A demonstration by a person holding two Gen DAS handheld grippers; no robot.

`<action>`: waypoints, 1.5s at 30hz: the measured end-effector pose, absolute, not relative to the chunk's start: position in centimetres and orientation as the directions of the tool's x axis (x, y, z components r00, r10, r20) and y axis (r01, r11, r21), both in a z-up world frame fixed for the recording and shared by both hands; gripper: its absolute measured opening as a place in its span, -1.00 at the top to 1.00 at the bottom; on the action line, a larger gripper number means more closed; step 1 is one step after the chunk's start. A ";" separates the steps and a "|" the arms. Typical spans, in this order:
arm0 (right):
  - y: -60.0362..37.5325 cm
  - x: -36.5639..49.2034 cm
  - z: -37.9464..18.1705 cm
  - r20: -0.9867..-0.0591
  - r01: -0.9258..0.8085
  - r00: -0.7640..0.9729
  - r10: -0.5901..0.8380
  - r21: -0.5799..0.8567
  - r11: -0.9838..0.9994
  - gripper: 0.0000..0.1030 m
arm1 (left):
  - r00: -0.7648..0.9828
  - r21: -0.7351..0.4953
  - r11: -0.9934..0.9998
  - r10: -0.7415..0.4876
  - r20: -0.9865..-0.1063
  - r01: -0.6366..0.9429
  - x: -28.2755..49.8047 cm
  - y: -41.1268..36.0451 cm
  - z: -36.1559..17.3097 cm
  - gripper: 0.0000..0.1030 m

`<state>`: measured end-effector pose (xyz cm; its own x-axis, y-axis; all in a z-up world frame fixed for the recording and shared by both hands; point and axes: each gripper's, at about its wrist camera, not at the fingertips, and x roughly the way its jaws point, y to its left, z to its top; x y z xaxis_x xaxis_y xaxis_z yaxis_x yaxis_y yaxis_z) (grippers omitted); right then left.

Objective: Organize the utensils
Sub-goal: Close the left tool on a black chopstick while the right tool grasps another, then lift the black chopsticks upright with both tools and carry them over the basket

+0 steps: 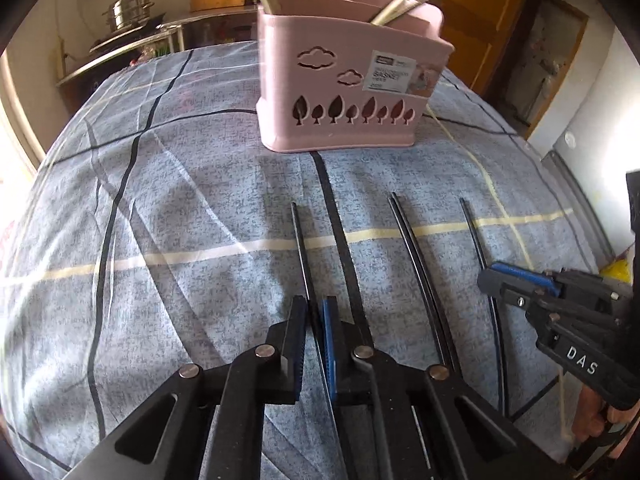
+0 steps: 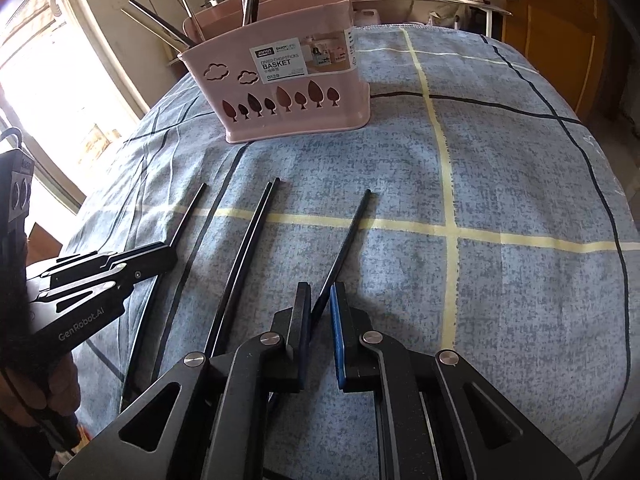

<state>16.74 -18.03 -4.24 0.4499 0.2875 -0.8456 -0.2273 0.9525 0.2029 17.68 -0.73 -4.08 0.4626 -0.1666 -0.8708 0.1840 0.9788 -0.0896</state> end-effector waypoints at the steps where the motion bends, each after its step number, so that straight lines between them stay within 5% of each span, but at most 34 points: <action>1: -17.9 16.9 -4.2 -0.850 -0.222 0.448 0.278 0.195 0.955 0.81 | 0.462 -0.081 0.979 -0.161 -0.872 0.189 17.6 -1.1 -4.1 0.77; 7: -17.4 17.2 -4.3 -0.851 -0.216 0.460 0.252 0.168 0.962 0.82 | 0.474 -0.049 0.977 -0.145 -0.868 0.208 18.1 -2.4 -4.0 0.64; 10: -17.5 17.2 -4.3 -0.849 -0.224 0.456 0.269 0.183 0.957 0.86 | 0.471 -0.045 0.979 -0.135 -0.872 0.197 18.3 -2.4 -3.9 0.87; 33: -19.1 17.3 6.9 -0.661 -0.291 0.657 0.362 0.220 0.931 0.90 | 0.672 -0.147 0.964 -0.259 -0.694 0.220 18.7 1.2 8.8 0.91; 45: -19.9 16.1 8.4 -0.620 -0.306 0.688 0.378 0.225 0.925 0.90 | 0.694 -0.169 0.958 -0.283 -0.662 0.230 17.1 1.9 10.6 0.91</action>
<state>16.07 -19.91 8.38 0.6876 0.3779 -0.6200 -0.3061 0.9252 0.2245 17.05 1.94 10.61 0.6938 -0.2834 -0.6620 0.2302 0.9583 -0.1691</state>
